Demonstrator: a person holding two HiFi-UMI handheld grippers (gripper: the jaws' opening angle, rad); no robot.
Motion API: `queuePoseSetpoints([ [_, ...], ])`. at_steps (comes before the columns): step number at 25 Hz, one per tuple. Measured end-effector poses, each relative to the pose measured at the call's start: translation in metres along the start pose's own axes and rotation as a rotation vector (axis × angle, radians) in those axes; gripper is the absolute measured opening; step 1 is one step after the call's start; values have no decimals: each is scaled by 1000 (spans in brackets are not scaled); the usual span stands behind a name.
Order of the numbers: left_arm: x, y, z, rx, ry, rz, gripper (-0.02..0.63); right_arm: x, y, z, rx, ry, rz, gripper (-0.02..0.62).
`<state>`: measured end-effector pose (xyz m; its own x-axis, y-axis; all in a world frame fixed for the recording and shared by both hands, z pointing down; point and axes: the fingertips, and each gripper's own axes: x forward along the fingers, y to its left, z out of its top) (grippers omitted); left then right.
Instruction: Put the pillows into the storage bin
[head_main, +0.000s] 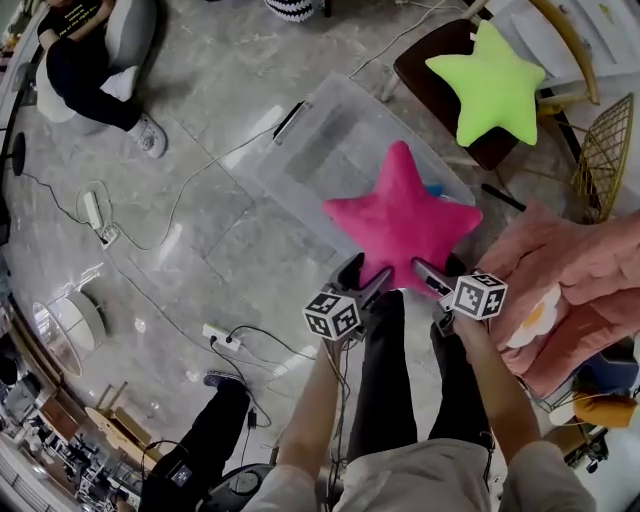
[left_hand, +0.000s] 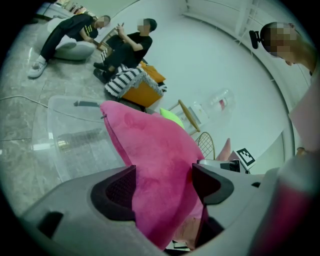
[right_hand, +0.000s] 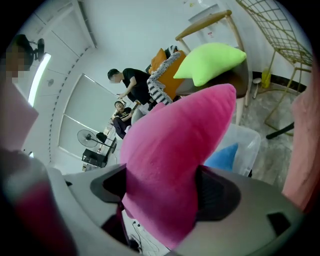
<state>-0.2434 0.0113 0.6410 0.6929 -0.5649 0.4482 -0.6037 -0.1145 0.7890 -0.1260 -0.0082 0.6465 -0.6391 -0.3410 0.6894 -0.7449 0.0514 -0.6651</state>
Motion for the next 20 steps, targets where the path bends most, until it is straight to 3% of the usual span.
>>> queuePoseSetpoints([
  [12,-3,28,-3,23,32,26,333,41,-58,-10,36,100,-122,394],
  [20,-23,43,-18,38,60,43,333,81,-96,-20,133,154,-229,394],
])
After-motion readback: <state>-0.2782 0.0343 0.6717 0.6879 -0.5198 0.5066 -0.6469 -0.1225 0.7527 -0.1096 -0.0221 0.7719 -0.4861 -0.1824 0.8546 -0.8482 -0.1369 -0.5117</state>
